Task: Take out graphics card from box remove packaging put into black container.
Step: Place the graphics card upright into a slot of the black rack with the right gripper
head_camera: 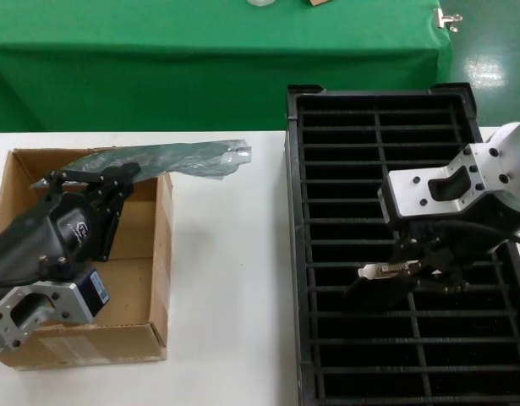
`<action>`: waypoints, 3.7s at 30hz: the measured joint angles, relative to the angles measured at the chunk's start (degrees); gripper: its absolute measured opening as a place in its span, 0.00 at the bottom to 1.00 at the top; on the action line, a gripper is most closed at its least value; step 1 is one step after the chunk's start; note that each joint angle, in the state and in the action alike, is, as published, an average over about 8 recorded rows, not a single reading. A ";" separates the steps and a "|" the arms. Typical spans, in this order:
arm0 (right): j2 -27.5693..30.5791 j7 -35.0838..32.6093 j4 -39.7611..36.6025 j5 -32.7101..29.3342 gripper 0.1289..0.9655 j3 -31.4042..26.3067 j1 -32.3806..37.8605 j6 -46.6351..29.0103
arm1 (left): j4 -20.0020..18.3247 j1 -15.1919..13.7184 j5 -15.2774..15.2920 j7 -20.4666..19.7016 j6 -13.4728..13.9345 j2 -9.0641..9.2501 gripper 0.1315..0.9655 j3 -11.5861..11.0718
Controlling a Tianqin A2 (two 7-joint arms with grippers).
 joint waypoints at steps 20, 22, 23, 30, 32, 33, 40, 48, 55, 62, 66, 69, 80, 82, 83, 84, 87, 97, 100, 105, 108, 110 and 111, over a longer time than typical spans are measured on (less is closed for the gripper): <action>-2.79 -2.25 -3.01 -0.31 0.07 -1.80 0.72 0.01 | 0.00 0.00 0.00 0.00 0.00 0.00 0.01 0.00; -3.08 -2.48 -3.26 -0.45 0.07 -1.73 0.61 0.01 | 0.00 0.00 0.00 0.00 0.00 0.00 0.01 0.00; -3.27 -2.62 -3.43 -0.60 0.07 -1.62 0.48 0.01 | 0.00 0.00 0.00 0.00 0.00 0.00 0.01 0.00; -5.12 -4.40 -5.58 -2.54 0.07 0.05 -1.48 0.02 | 0.00 0.00 0.00 0.00 0.00 0.00 0.01 0.00; -5.68 -5.08 -6.34 -3.18 0.07 0.52 -2.09 0.02 | 0.00 0.00 0.00 0.00 0.00 0.00 0.01 0.00; -5.94 -5.42 -6.72 -3.49 0.07 0.74 -2.38 0.02 | 0.00 0.00 0.00 0.00 0.00 0.00 0.01 0.00; -7.48 -7.75 -8.93 -5.73 0.07 2.42 -4.51 0.06 | 0.00 0.00 0.00 0.00 0.00 0.00 0.01 0.00; -8.65 -10.42 -10.30 -8.77 0.08 4.66 -7.19 0.16 | 0.00 0.00 0.00 0.00 0.00 0.00 0.01 0.00; -8.49 -11.11 -9.56 -9.68 0.11 5.70 -8.29 0.05 | 0.00 0.00 0.00 0.00 0.00 0.00 0.01 0.00; -7.14 -9.73 -6.69 -8.53 0.20 5.80 -7.84 0.01 | 0.00 0.00 0.00 0.00 0.00 0.00 0.01 0.00; -6.10 -8.74 -4.82 -7.66 0.26 5.68 -7.49 0.01 | 0.00 0.00 0.00 0.00 0.00 0.00 0.01 0.00; -5.35 -8.12 -3.52 -7.08 0.33 5.70 -7.30 0.00 | 0.00 0.00 0.00 0.00 0.00 0.00 0.01 0.00; -4.83 -7.82 -0.92 -7.32 0.53 8.87 -9.07 0.08 | 0.00 0.00 0.00 0.00 0.00 0.00 0.01 0.00; -5.07 -8.00 -0.93 -7.52 0.59 9.39 -9.53 0.10 | 0.00 0.00 0.00 0.00 0.00 0.00 0.01 0.00; -5.21 -8.08 -0.99 -7.59 0.62 9.56 -9.72 0.10 | 0.00 0.00 0.00 0.00 0.00 0.00 0.01 0.00; -5.36 -8.14 -1.07 -7.63 0.65 9.69 -9.90 0.10 | 0.00 0.00 0.00 0.00 0.00 0.00 0.01 0.00; -5.87 -8.32 -1.53 -7.76 0.68 9.94 -10.43 0.07 | 0.00 0.00 0.00 0.00 0.00 0.00 0.01 0.00; -8.39 -10.10 -4.32 -9.52 0.61 11.56 -12.77 0.29 | 0.00 0.00 0.00 0.00 0.00 0.00 0.01 0.00; -9.03 -10.75 -5.07 -10.01 0.57 11.98 -13.21 0.28 | 0.00 0.00 0.00 0.00 0.00 0.00 0.01 0.00; -9.64 -11.45 -5.83 -10.55 0.50 12.19 -13.52 0.15 | 0.00 0.00 0.00 0.00 0.00 0.00 0.01 0.00; -9.75 -11.60 -6.01 -10.72 0.42 12.10 -13.53 0.09 | 0.00 0.00 0.00 0.00 0.00 0.00 0.01 0.00; -9.73 -11.63 -6.04 -10.78 0.37 11.98 -13.49 0.07 | 0.00 0.00 0.00 0.00 0.00 0.00 0.01 0.00; -9.70 -11.63 -6.02 -10.79 0.35 11.90 -13.46 0.06 | 0.00 0.00 0.00 0.00 0.00 0.00 0.01 0.00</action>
